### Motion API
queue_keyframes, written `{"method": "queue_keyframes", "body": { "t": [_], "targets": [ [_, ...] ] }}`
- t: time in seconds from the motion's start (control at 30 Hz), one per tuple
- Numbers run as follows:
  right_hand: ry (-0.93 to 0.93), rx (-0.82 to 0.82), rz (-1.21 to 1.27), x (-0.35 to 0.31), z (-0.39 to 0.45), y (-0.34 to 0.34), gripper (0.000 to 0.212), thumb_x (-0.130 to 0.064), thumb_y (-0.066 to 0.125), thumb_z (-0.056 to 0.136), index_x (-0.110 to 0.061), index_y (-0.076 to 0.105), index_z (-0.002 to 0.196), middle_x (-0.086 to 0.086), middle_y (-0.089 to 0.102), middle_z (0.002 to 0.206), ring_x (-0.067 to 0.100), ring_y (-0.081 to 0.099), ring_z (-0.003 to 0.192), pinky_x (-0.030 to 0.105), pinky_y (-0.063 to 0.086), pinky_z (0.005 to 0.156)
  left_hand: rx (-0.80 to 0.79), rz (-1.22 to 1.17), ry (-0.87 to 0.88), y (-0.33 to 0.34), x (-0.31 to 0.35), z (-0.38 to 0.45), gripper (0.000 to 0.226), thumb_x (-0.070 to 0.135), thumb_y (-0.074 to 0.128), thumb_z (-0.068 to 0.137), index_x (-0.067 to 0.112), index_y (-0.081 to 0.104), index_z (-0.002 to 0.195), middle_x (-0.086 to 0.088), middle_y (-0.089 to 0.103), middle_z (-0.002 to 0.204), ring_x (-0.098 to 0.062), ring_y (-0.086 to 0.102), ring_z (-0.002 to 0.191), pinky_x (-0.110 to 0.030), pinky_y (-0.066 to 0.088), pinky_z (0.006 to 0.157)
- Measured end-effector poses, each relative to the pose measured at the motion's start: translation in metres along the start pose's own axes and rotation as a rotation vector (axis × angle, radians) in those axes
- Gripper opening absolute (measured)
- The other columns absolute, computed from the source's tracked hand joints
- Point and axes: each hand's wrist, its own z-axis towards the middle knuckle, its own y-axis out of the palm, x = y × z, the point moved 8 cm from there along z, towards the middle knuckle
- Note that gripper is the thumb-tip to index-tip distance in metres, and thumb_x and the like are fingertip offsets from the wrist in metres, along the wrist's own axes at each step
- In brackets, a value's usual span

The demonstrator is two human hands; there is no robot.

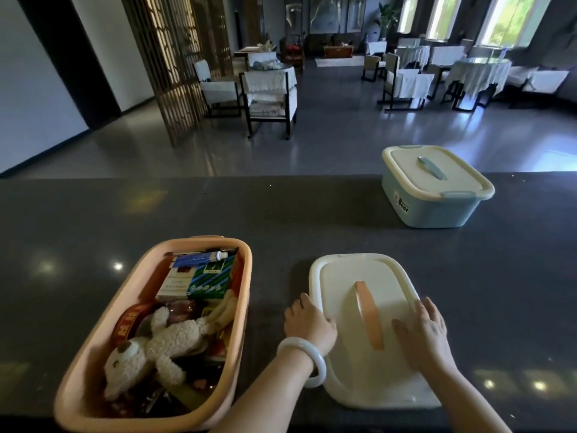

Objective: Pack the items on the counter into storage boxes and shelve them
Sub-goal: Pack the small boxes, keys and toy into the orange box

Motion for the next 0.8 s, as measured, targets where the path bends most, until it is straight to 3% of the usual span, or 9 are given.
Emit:
{"method": "queue_keyframes", "body": {
  "t": [0.1, 0.2, 0.27, 0.37, 0.5, 0.6, 0.7, 0.73, 0.8],
  "targets": [
    [0.091, 0.009, -0.039, 0.013, -0.008, 0.002, 0.071, -0.036, 0.054, 0.095, -0.004, 0.022, 0.150, 0.011, 0.015, 0.159, 0.026, 0.008, 0.146, 0.040, 0.013, 0.120, -0.115, -0.021, 0.074, 0.012, -0.011, 0.002, 0.079, 0.039, 0.049, 0.096, 0.014, 0.002, 0.155, -0.002, 0.019, 0.159, -0.026, 0.011, 0.147, -0.040, 0.020, 0.118],
    [0.175, 0.065, -0.020, 0.016, -0.012, 0.000, 0.063, -0.034, 0.060, 0.091, -0.003, 0.038, 0.141, 0.014, 0.030, 0.151, 0.033, 0.024, 0.138, 0.044, 0.024, 0.115, -0.176, -0.163, 0.120, 0.015, -0.013, -0.002, 0.083, 0.036, 0.053, 0.094, 0.022, -0.002, 0.155, 0.005, 0.014, 0.161, -0.022, 0.000, 0.149, -0.041, 0.015, 0.119],
    [0.231, 0.093, 0.012, 0.016, -0.014, -0.004, 0.050, -0.027, 0.066, 0.088, -0.003, 0.051, 0.129, 0.016, 0.041, 0.140, 0.036, 0.033, 0.128, 0.046, 0.032, 0.109, -0.196, -0.290, 0.119, 0.013, -0.012, -0.005, 0.083, 0.030, 0.056, 0.092, 0.025, 0.003, 0.155, 0.004, 0.018, 0.159, -0.023, 0.006, 0.149, -0.041, 0.017, 0.120],
    [0.319, 0.132, 0.153, 0.020, -0.025, -0.011, 0.041, -0.017, 0.068, 0.084, -0.005, 0.058, 0.122, 0.018, 0.048, 0.128, 0.036, 0.041, 0.118, 0.046, 0.040, 0.100, -0.197, -0.515, 0.148, 0.004, -0.001, -0.013, 0.080, 0.017, 0.060, 0.087, 0.030, 0.015, 0.152, 0.002, 0.032, 0.152, -0.023, 0.033, 0.140, -0.042, 0.033, 0.113],
    [0.386, 0.231, 0.427, 0.018, -0.049, -0.035, 0.037, -0.010, 0.070, 0.081, -0.010, 0.062, 0.117, 0.016, 0.063, 0.107, 0.033, 0.059, 0.094, 0.045, 0.052, 0.083, -0.145, -0.530, 0.246, -0.025, 0.026, -0.022, 0.087, 0.012, 0.061, 0.090, 0.025, 0.004, 0.155, 0.001, 0.017, 0.159, -0.020, 0.027, 0.143, -0.037, 0.028, 0.116],
    [0.279, 0.312, 0.528, -0.013, -0.056, -0.073, 0.025, -0.009, 0.068, 0.081, -0.017, 0.067, 0.105, 0.009, 0.069, 0.095, 0.027, 0.064, 0.081, 0.040, 0.055, 0.073, -0.091, -0.552, 0.363, -0.072, 0.042, -0.025, 0.081, 0.015, 0.062, 0.091, 0.027, 0.011, 0.153, 0.002, 0.028, 0.154, -0.019, 0.034, 0.139, -0.041, 0.035, 0.113],
    [0.124, 0.302, 0.592, -0.074, -0.059, -0.103, 0.021, -0.018, 0.066, 0.086, -0.030, 0.067, 0.103, -0.003, 0.069, 0.093, 0.018, 0.064, 0.078, 0.029, 0.049, 0.060, -0.024, -0.573, 0.445, -0.136, 0.037, -0.025, 0.071, 0.019, 0.060, 0.091, 0.026, 0.021, 0.151, 0.012, 0.035, 0.145, -0.009, 0.043, 0.126, -0.028, 0.039, 0.105],
    [0.076, 0.285, 0.621, -0.096, -0.061, -0.108, 0.020, -0.021, 0.065, 0.087, -0.034, 0.066, 0.103, -0.007, 0.068, 0.095, 0.016, 0.064, 0.081, 0.028, 0.048, 0.061, 0.003, -0.578, 0.461, -0.157, 0.030, -0.024, 0.068, 0.020, 0.060, 0.091, 0.026, 0.026, 0.149, 0.015, 0.038, 0.140, -0.005, 0.044, 0.119, -0.023, 0.039, 0.100],
    [-0.014, 0.232, 0.655, -0.142, -0.066, -0.104, 0.022, -0.026, 0.063, 0.090, -0.039, 0.067, 0.107, -0.011, 0.067, 0.098, 0.015, 0.063, 0.088, 0.030, 0.048, 0.066, 0.044, -0.595, 0.447, -0.195, 0.005, -0.023, 0.065, 0.023, 0.061, 0.089, 0.027, 0.031, 0.147, 0.010, 0.045, 0.140, -0.009, 0.049, 0.117, -0.028, 0.042, 0.101]
  ]
}}
